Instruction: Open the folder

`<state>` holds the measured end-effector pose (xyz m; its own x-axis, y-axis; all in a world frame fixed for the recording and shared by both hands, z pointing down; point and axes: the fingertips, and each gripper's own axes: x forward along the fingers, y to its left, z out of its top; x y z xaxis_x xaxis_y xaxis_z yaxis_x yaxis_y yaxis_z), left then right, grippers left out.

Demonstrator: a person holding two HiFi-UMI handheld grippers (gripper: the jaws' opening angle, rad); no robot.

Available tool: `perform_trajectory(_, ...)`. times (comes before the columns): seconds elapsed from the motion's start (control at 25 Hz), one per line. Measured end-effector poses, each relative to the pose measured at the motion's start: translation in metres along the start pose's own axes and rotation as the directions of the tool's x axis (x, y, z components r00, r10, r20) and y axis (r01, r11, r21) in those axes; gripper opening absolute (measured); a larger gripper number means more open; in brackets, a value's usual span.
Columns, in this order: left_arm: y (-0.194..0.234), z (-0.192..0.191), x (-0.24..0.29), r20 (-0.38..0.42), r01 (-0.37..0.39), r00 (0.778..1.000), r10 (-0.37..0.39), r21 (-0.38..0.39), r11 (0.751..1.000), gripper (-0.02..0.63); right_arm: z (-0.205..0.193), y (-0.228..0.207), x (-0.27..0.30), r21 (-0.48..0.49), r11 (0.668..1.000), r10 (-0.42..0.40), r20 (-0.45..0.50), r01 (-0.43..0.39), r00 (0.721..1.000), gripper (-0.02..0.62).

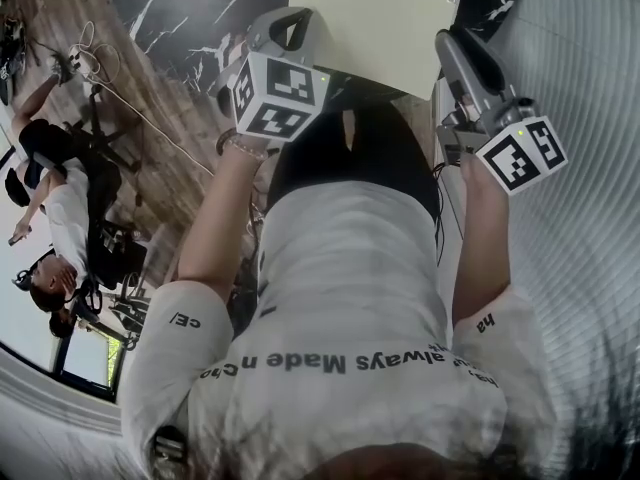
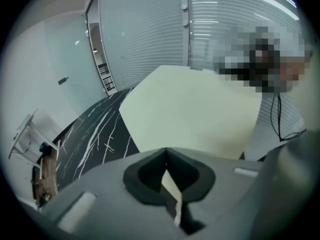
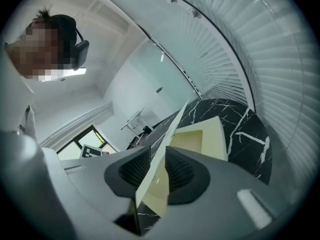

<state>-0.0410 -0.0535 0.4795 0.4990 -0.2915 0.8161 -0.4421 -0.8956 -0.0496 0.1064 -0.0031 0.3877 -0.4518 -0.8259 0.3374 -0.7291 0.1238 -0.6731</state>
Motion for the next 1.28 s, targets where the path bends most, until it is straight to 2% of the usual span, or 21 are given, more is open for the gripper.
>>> perform_trajectory(0.32,0.018,0.005,-0.051,0.036,-0.033,0.999,0.035,-0.052,0.998,0.002,0.03,0.054,0.016,-0.066,0.989,0.133,0.005,-0.132,0.991,0.083)
perform_trajectory(0.56,0.04,0.01,-0.089,0.089,-0.083,0.992,0.093,-0.109,0.991,0.002,0.04,0.102,0.045,-0.136,0.958,0.253,-0.012,-0.252,0.967,0.09)
perform_trajectory(0.72,0.051,0.009,-0.117,0.123,-0.088,0.987,0.106,-0.145,0.985,0.002,0.036,0.129,0.069,-0.162,0.937,0.306,-0.043,-0.309,0.951,0.097)
perform_trajectory(0.96,0.075,0.016,-0.162,0.167,-0.132,0.973,0.16,-0.171,0.976,0.002,0.027,0.173,0.113,-0.212,0.887,0.394,-0.114,-0.409,0.912,0.107)
perform_trajectory(1.12,0.086,0.018,-0.189,0.205,-0.131,0.963,0.172,-0.198,0.971,0.002,0.012,0.2,0.15,-0.207,0.855,0.451,-0.155,-0.475,0.879,0.118)
perform_trajectory(1.28,0.098,0.017,-0.216,0.217,-0.169,0.952,0.217,-0.221,0.961,0.002,-0.004,0.224,0.187,-0.207,0.825,0.491,-0.195,-0.525,0.849,0.124)
